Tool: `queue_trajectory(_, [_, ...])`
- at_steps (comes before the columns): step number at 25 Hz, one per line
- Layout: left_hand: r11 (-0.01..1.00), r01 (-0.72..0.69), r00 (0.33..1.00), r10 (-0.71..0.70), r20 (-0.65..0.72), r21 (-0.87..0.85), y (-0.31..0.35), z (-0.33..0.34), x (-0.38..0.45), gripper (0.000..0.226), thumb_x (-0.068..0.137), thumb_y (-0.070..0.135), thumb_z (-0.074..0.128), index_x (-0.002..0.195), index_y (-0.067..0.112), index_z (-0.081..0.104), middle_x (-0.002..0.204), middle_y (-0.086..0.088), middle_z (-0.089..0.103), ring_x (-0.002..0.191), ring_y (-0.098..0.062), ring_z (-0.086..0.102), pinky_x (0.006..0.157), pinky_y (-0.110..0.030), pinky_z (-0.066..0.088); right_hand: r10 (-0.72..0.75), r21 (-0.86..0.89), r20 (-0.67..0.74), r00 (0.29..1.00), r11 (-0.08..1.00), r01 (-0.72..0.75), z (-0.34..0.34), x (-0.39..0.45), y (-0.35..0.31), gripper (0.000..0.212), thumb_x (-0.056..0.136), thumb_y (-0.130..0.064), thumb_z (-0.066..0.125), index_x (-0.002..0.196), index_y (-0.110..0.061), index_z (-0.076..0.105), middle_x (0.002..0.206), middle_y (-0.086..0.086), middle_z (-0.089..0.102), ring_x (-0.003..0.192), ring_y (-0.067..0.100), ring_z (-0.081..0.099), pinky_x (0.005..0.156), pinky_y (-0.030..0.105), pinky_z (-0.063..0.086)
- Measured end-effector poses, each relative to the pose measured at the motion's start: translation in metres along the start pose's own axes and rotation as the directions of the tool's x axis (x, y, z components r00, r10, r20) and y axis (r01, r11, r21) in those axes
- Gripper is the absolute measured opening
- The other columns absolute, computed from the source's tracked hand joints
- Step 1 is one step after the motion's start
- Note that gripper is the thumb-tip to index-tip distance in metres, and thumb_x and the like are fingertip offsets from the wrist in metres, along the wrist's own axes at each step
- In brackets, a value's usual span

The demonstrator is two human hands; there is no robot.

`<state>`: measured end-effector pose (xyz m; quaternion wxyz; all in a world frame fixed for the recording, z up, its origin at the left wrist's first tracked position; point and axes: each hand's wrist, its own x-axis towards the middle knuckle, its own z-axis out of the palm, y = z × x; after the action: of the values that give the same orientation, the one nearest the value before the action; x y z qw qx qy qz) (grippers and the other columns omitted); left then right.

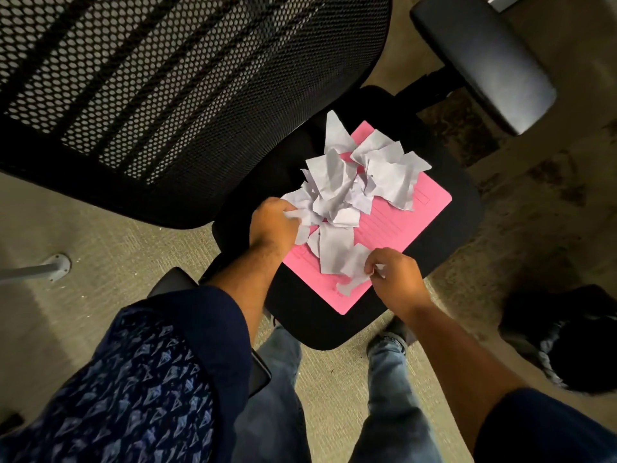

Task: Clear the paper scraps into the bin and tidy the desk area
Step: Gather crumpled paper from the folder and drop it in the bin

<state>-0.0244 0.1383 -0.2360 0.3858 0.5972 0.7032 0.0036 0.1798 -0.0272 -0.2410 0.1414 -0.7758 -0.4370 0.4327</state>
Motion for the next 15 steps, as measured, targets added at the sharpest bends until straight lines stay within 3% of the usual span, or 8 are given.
queue_trajectory(1, [1.000,0.014,1.000,-0.014,-0.007,-0.017,0.000,0.000,0.000,0.011,0.089,0.009,0.077,0.098,0.016,0.078,0.110,-0.001,0.074,0.100,-0.023,0.072,0.073,-0.033,0.061,0.008,0.065,0.006,1.000,0.998,-0.009,-0.001,-0.004,0.001,0.041,0.083,0.011,0.065,0.083,-0.030,0.062,0.088,-0.013,0.068,0.078,0.006,0.062,0.068,0.017,0.053])
queue_trajectory(3, [0.999,0.034,0.999,-0.034,-0.024,-0.033,-0.001,-0.001,-0.004,0.015,0.088,0.010,0.078,0.095,0.022,0.073,0.103,0.000,0.075,0.091,-0.021,0.072,0.060,-0.026,0.055,0.027,0.193,0.029,0.999,0.981,-0.032,-0.004,-0.008,0.000,0.041,0.089,0.005,0.067,0.098,-0.033,0.053,0.090,-0.009,0.069,0.074,0.011,0.062,0.060,0.027,0.052])
queue_trajectory(6, [0.997,0.050,0.997,-0.053,-0.047,-0.061,-0.011,-0.006,-0.015,0.034,0.085,0.012,0.082,0.103,0.027,0.057,0.094,0.005,0.067,0.079,-0.014,0.069,0.050,-0.021,0.046,-0.040,0.223,0.077,0.996,0.975,0.022,-0.002,-0.005,-0.014,0.048,0.093,0.000,0.069,0.125,-0.033,0.056,0.103,-0.005,0.074,0.084,0.011,0.070,0.070,0.028,0.057])
queue_trajectory(8, [0.990,0.059,0.998,-0.063,-0.028,-0.126,-0.020,-0.011,-0.024,0.048,0.084,0.009,0.082,0.116,0.026,0.050,0.090,0.012,0.066,0.079,-0.005,0.067,0.053,-0.016,0.046,-0.188,0.042,0.068,0.980,0.982,0.185,0.003,0.004,-0.028,0.045,0.090,0.005,0.069,0.126,-0.022,0.070,0.113,0.001,0.075,0.100,0.021,0.072,0.081,0.025,0.052])
queue_trajectory(10, [0.987,0.078,0.996,-0.082,-0.023,-0.144,-0.029,-0.015,-0.030,0.055,0.084,0.008,0.082,0.128,0.023,0.052,0.091,0.013,0.068,0.079,0.000,0.066,0.057,-0.013,0.045,-0.307,-0.137,0.151,0.940,0.935,0.328,0.006,0.015,-0.042,0.035,0.088,0.007,0.069,0.116,-0.012,0.077,0.123,0.006,0.069,0.105,0.030,0.070,0.081,0.027,0.050])
queue_trajectory(12, [0.992,0.084,0.995,-0.089,-0.053,-0.097,-0.035,-0.017,-0.035,0.040,0.085,0.011,0.079,0.121,0.023,0.064,0.089,0.017,0.066,0.075,0.001,0.061,0.055,-0.013,0.041,-0.321,-0.321,0.284,0.903,0.856,0.406,0.008,0.024,-0.057,0.032,0.090,-0.001,0.069,0.118,-0.012,0.078,0.145,0.005,0.058,0.115,0.033,0.067,0.087,0.036,0.059])
queue_trajectory(15, [0.995,0.086,0.991,-0.090,-0.101,-0.049,-0.038,-0.021,-0.043,0.016,0.087,0.017,0.075,0.098,0.027,0.071,0.076,0.024,0.056,0.065,0.006,0.052,0.050,-0.013,0.034,-0.316,-0.531,0.395,0.863,0.688,0.495,0.011,0.029,-0.070,0.035,0.092,-0.009,0.070,0.125,-0.019,0.076,0.167,0.001,0.034,0.129,0.030,0.057,0.101,0.043,0.058])
